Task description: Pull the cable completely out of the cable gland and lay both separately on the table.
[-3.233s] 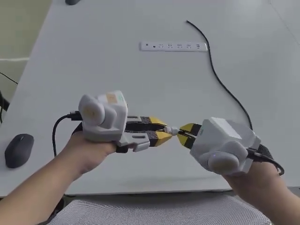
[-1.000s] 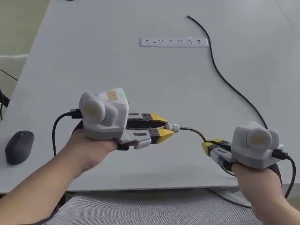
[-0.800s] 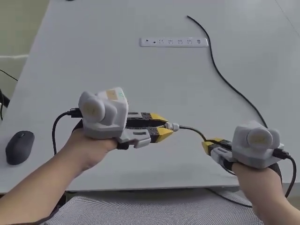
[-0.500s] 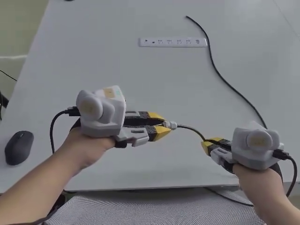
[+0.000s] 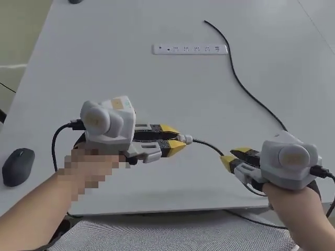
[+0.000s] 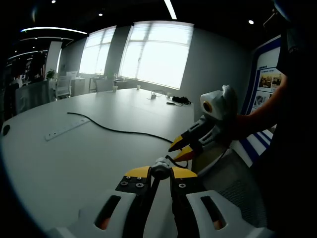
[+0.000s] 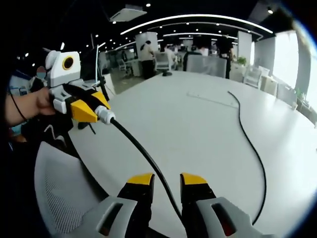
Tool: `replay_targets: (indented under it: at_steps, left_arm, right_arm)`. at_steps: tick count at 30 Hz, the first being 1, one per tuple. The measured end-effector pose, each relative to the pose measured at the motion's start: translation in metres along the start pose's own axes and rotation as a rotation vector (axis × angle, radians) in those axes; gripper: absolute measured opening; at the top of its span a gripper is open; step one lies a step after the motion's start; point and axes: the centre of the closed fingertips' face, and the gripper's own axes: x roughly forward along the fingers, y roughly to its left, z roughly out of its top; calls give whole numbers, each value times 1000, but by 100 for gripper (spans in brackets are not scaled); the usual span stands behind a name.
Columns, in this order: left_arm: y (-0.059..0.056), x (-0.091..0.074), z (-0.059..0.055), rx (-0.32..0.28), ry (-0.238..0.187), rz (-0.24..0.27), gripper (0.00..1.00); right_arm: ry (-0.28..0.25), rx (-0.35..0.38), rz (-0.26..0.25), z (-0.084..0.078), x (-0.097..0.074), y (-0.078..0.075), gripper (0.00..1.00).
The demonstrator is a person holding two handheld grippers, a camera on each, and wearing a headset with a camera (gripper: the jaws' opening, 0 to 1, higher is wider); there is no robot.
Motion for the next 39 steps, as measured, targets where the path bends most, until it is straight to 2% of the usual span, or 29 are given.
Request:
replay_targets:
  at_steps: [2, 5, 7, 9, 12, 15, 18, 21, 24, 30, 39]
  left_arm:
    - [-1, 0, 1, 1, -2, -3, 15]
    - [-2, 0, 1, 0, -1, -7, 15]
    - [-2, 0, 0, 4, 1, -7, 15]
    - [-1, 1, 0, 2, 2, -6, 15]
    - [-2, 1, 2, 4, -3, -7, 15]
    - [-3, 1, 3, 6, -6, -8, 15]
    - [-3, 1, 2, 3, -3, -9, 15]
    - [-5, 0, 1, 4, 1, -9, 15]
    - [-6, 0, 2, 2, -3, -9, 15]
    - [-8, 0, 2, -3, -9, -11, 15]
    - [-9, 1, 0, -10, -10, -12, 15]
  right_arm:
    - [6, -75, 7, 9, -3, 4, 21]
    - [4, -277, 2, 27, -8, 16, 22]
    - [6, -375, 16, 36, -9, 27, 22]
    - [-8, -439, 34, 43, -8, 38, 21]
    - [-1, -550, 41, 50, -4, 50, 19]
    - [-4, -575, 50, 56, -2, 60, 18]
    - [1, -645, 61, 60, 1, 67, 14]
    - [10, -662, 80, 58, 6, 71, 12]
    - [23, -710, 76, 56, 9, 70, 11]
    - [34, -720, 82, 52, 12, 70, 8]
    - [20, -728, 99, 52, 12, 72, 1]
